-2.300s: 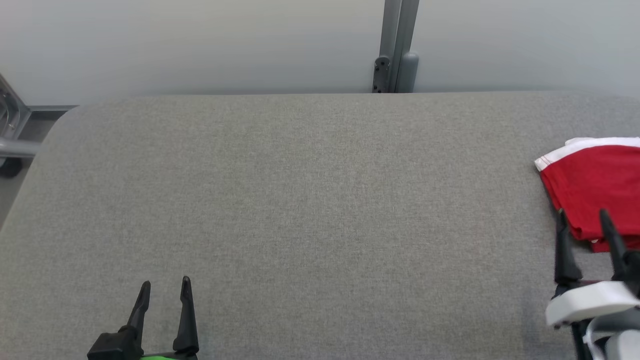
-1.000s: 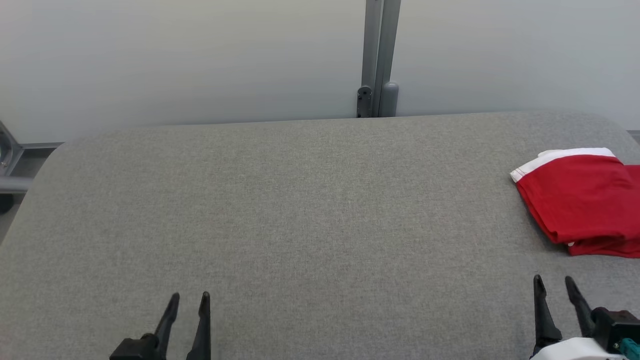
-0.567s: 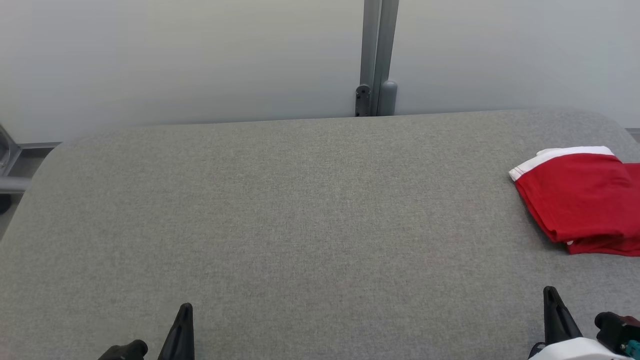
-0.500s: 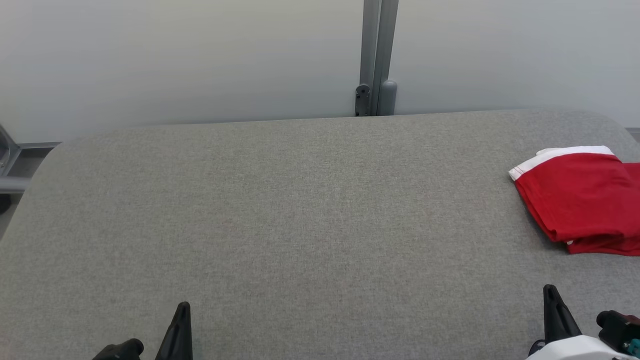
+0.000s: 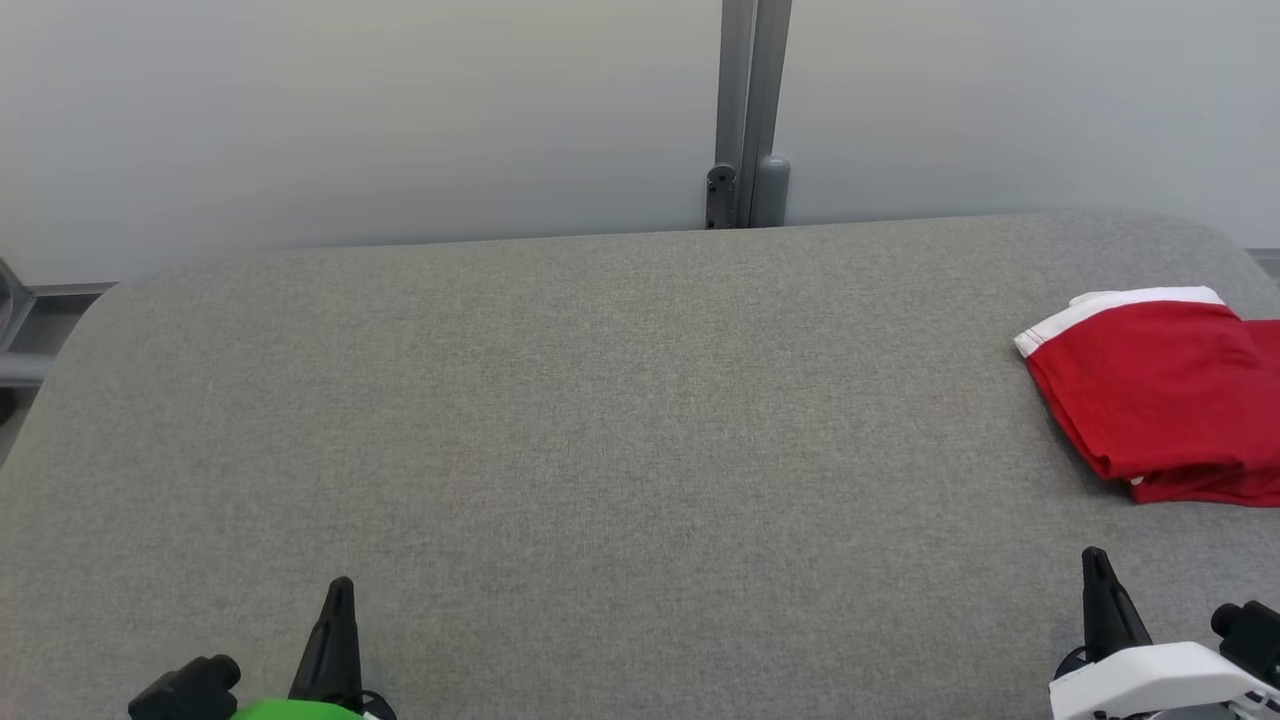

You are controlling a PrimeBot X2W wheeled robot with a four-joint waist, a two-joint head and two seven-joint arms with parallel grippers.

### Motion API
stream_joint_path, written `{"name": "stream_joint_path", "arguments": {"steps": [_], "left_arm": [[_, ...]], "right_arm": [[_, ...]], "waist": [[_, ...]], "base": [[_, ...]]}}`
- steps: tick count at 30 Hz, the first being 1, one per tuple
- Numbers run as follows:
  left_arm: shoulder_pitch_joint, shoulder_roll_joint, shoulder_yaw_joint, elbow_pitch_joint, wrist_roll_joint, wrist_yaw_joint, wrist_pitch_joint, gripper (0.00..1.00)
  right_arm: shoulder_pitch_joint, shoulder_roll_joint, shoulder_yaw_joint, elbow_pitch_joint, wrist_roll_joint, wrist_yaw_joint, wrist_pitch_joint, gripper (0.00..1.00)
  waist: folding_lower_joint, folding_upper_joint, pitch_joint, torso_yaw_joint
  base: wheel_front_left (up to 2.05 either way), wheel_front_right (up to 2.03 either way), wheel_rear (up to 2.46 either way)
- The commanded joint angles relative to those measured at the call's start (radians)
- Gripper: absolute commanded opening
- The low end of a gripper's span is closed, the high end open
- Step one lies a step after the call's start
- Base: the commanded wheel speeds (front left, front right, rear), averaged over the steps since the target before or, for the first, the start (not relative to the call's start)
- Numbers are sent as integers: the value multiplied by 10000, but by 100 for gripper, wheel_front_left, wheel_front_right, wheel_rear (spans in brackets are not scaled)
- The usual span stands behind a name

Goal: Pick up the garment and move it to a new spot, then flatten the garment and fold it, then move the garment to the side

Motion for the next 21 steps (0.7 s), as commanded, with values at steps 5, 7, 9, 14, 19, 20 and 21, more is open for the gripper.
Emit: {"name": "stream_joint_path", "arguments": {"steps": [5, 7, 9, 14, 19, 20, 21], "left_arm": [[-475, 111, 194, -159, -1252, -7, 278, 0], [-571, 117, 260, -171, -1765, -8, 410, 0], [-612, 120, 295, -175, -2015, -9, 471, 0], [-723, 126, 382, -186, -2644, -10, 629, 0], [-826, 129, 460, -193, -3224, -11, 781, 0], [-847, 129, 476, -194, -3342, -12, 809, 0], [-871, 130, 492, -195, -3463, -12, 844, 0]], "right_arm": [[-439, -99, 53, -180, 1351, -4, 313, 0], [-530, -105, 77, -187, 1911, -4, 448, 0], [-570, -109, 89, -191, 2198, -4, 522, 0], [-685, -118, 118, -198, 2881, -4, 689, 0], [-775, -126, 145, -204, 3512, -3, 842, 0], [-800, -128, 151, -204, 3635, -3, 874, 0], [-824, -129, 157, -206, 3761, -3, 905, 0]], "waist": [[0, 0, 32, -31], [0, 0, 49, -48], [0, 0, 57, -56], [0, 0, 78, -77], [0, 0, 99, -97], [0, 0, 103, -101], [0, 0, 107, -106]], "base": [[0, 0, 0], [0, 0, 0], [0, 0, 0], [0, 0, 0], [0, 0, 0], [0, 0, 0], [0, 0, 0]]}}
